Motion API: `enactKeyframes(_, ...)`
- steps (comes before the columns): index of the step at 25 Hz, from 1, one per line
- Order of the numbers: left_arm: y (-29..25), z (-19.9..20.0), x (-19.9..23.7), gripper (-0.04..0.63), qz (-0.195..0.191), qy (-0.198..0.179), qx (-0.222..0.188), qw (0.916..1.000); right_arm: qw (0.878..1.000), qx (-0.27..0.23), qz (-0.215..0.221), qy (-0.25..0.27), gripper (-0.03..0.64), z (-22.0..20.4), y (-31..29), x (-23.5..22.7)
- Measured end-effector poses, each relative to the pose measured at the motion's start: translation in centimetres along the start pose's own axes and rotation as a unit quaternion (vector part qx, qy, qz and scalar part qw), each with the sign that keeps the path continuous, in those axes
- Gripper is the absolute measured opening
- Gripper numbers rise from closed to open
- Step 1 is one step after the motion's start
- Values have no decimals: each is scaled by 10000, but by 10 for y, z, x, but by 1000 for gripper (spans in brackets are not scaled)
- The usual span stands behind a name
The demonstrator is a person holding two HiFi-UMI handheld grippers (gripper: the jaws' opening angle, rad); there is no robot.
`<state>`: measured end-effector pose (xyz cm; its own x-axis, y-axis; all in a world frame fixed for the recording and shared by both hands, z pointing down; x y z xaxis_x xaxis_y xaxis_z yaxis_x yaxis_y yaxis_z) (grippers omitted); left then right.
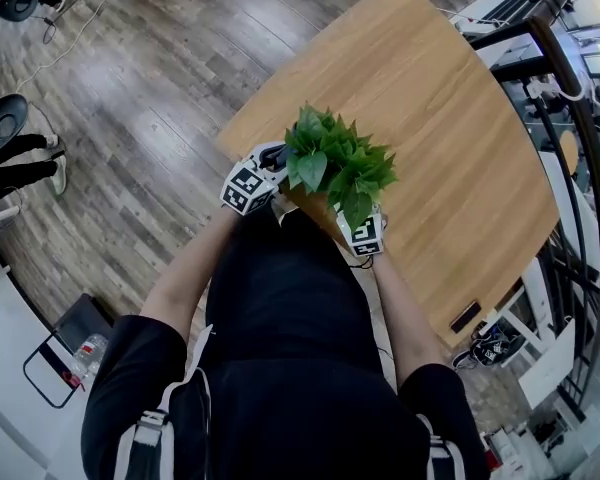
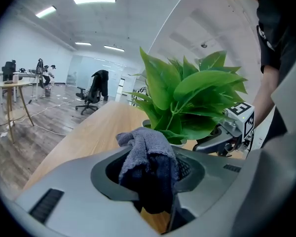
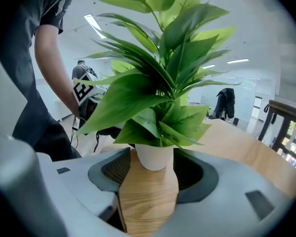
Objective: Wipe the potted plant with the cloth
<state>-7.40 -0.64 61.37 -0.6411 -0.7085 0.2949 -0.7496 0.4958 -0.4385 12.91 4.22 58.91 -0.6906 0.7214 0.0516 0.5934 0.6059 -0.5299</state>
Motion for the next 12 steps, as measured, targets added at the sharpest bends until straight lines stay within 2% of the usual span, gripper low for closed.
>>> enactKeyframes(5, -5, 2, -3, 160, -81, -43, 50, 9999, 9997, 53, 39, 231, 255, 3, -10, -12)
enactKeyframes(12, -3, -1, -16, 160, -226, -39, 43, 9997, 9999, -8, -80, -97, 255, 5, -16, -13)
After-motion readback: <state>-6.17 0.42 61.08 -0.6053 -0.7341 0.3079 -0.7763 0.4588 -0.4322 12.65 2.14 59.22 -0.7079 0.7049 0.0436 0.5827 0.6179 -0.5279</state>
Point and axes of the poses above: the fingertips, and each gripper's own axes: y backward along the fingers, x to its left, z out of its top, the point moved 8 cm from there along y, backward along the fingers, and after that the axes turned 1 degree about z, right-handed, at the moved point
